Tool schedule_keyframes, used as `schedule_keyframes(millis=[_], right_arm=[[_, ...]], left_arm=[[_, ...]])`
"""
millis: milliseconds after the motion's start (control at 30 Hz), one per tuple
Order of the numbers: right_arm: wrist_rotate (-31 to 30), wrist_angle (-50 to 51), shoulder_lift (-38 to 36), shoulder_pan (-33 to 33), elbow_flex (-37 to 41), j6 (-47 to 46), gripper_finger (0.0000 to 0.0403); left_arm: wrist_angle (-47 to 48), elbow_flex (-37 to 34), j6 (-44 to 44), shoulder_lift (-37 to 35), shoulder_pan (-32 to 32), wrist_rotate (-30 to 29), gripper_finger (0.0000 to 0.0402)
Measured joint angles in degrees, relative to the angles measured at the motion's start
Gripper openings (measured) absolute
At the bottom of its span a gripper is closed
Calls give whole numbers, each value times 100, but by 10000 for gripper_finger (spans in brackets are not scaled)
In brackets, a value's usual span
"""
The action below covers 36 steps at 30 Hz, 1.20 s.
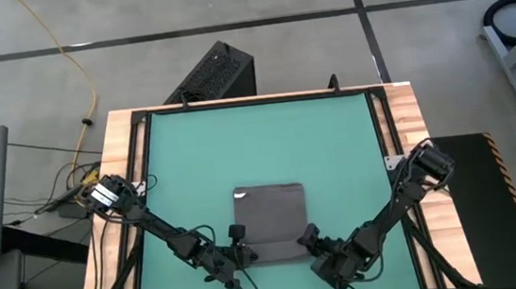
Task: Roll towel into tight, uniform cylinder
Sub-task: Roll the gray towel
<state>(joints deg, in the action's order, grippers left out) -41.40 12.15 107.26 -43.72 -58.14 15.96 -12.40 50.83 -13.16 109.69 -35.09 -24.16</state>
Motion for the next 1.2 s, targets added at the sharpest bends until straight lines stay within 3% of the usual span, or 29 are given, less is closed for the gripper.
schedule_keyframes(millis=[233, 467, 667, 933, 1200], right_arm=[[42, -121, 0, -65, 224, -236, 196], [88, -276, 0, -71, 224, 126, 160], [309, -241, 0, -20, 222, -64, 48], [678, -113, -9, 112, 213, -1358, 42], [1347, -128, -100, 275, 204, -2563, 42]], left_arm=[[2, 0, -3, 0, 0, 23, 2], [-5, 0, -10, 0, 13, 41, 2], [-154, -2, -93, 4, 35, 96, 2], [-451, 9, -287, -220, 56, 316, 2], [-272, 79, -120, -856, 107, 145, 2]])
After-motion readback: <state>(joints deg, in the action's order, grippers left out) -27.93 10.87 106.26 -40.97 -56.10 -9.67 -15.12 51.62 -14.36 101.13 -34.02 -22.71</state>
